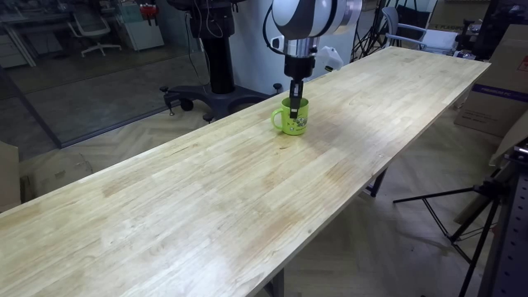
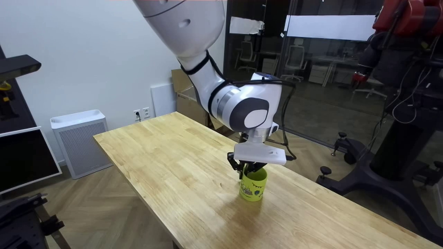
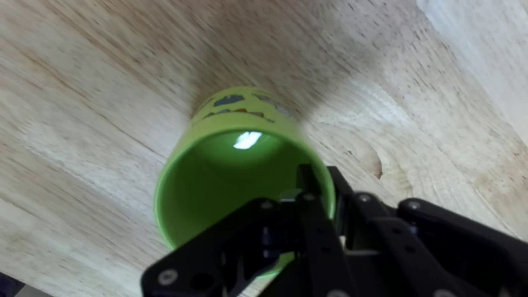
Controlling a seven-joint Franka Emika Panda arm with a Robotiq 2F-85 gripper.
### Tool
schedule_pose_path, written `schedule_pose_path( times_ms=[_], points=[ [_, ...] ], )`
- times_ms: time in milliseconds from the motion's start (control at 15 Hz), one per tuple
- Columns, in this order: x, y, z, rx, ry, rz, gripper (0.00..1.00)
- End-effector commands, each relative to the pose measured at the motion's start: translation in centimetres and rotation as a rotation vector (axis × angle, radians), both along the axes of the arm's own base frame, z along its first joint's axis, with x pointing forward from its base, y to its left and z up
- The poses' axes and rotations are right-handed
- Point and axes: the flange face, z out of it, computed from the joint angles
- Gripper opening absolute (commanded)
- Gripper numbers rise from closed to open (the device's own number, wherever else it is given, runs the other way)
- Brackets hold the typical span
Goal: Move the yellow mug to the left
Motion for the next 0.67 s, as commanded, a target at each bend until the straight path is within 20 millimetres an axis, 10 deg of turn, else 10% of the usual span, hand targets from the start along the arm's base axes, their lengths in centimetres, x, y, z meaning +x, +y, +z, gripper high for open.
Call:
schedule_pose_path(
  times_ms=[0, 600],
  points=[
    [0.6, 0.5, 0.2, -0.023, 0.028, 0.039, 0.03],
    [0.9, 5.4, -0.7, -0.002, 0.034, 0.122, 0.03]
  ],
)
